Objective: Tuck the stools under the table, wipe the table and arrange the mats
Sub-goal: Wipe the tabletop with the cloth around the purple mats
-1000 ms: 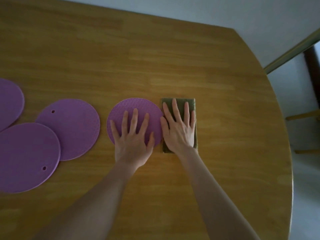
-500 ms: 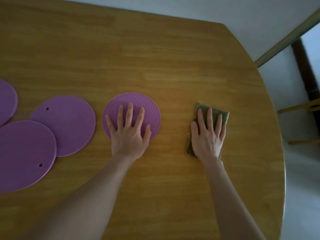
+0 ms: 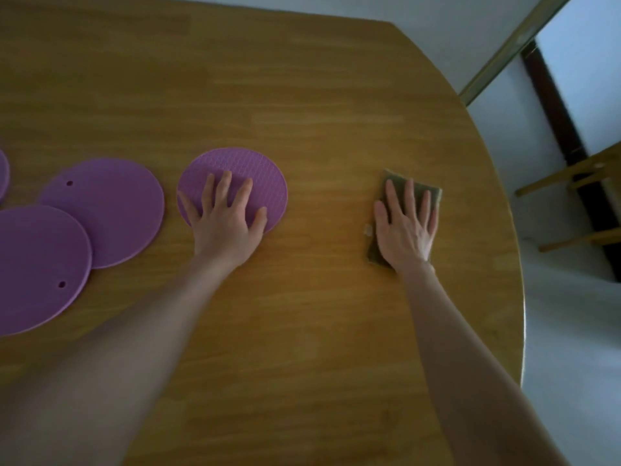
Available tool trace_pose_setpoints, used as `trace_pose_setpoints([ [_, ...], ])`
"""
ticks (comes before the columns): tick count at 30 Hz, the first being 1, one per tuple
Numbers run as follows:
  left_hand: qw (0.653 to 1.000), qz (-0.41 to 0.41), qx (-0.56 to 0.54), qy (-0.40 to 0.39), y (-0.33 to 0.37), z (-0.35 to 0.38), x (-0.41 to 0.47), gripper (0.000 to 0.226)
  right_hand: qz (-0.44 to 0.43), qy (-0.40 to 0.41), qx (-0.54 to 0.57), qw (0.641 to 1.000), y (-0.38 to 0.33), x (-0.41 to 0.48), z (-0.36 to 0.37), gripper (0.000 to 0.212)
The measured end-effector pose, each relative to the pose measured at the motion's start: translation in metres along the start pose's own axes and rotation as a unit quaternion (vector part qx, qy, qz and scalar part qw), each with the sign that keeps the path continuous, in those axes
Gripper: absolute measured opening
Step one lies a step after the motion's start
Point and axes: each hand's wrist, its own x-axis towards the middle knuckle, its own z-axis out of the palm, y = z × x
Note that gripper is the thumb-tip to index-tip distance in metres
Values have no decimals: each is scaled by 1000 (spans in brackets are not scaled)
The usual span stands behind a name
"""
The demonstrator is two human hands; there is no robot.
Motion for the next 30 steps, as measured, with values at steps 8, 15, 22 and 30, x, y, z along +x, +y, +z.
trace_pose_setpoints([
  [8,998,43,-33,-7,65,27,-94,61,-9,-5,-2,1000,11,-108,17,58],
  [15,997,58,25,-43,116,50,-129,63,-76,13,-10,997,37,-47,1,52],
  [22,997,60,28,-45,116,55,-130,67,68,11,12,998,137,-65,-5,54],
  [30,997,65,-23,-38,118,47,-134,59,-1,-18,3,1000,89,-182,19,56],
])
